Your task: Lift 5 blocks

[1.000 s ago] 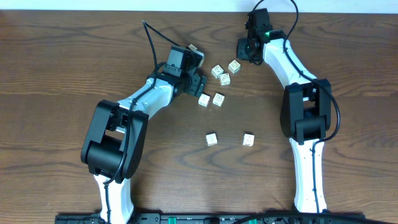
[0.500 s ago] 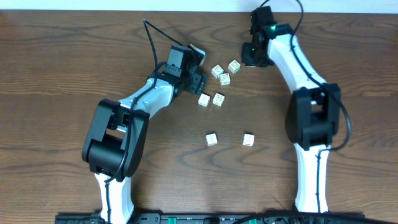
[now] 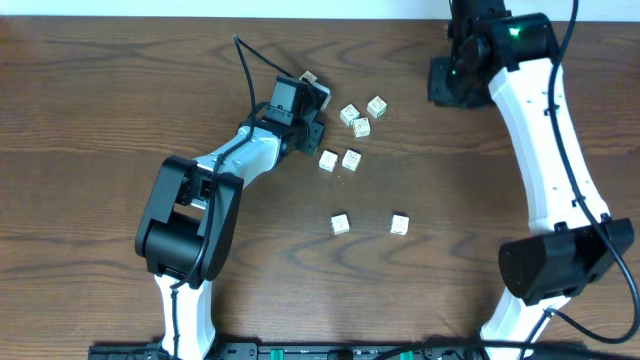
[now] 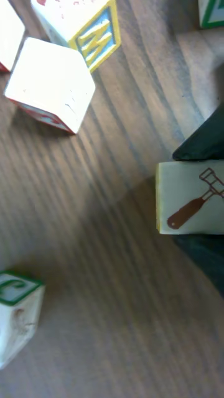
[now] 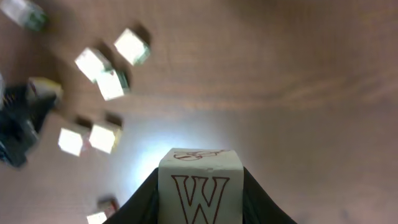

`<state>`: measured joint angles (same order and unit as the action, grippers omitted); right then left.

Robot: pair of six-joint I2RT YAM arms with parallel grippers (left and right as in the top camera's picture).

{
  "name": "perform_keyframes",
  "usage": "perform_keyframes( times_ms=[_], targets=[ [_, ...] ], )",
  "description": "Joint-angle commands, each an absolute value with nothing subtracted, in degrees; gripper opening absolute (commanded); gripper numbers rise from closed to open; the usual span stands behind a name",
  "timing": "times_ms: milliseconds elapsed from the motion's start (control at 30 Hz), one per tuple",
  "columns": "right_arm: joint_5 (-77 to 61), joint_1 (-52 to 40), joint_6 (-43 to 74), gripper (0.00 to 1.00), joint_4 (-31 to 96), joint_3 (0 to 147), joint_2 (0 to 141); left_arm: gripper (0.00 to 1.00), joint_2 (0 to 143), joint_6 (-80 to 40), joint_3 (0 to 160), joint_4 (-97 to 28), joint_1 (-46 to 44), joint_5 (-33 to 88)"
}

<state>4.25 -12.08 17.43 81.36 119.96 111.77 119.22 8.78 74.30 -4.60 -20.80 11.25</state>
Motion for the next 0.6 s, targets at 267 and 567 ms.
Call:
perform_keyframes(
  times_ms=[267, 567],
  targets=[
    [6.6, -12.1, 18.8, 0.01, 85.1, 109.7, 103.0, 0.21, 107.3, 2.6, 74.6, -16.6, -21.0, 11.5],
    [6.8, -12.0, 18.8, 0.01, 62.4, 72.9, 85.6, 0.19, 90.4, 2.3, 66.3, -18.3, -21.0, 9.3]
  ],
)
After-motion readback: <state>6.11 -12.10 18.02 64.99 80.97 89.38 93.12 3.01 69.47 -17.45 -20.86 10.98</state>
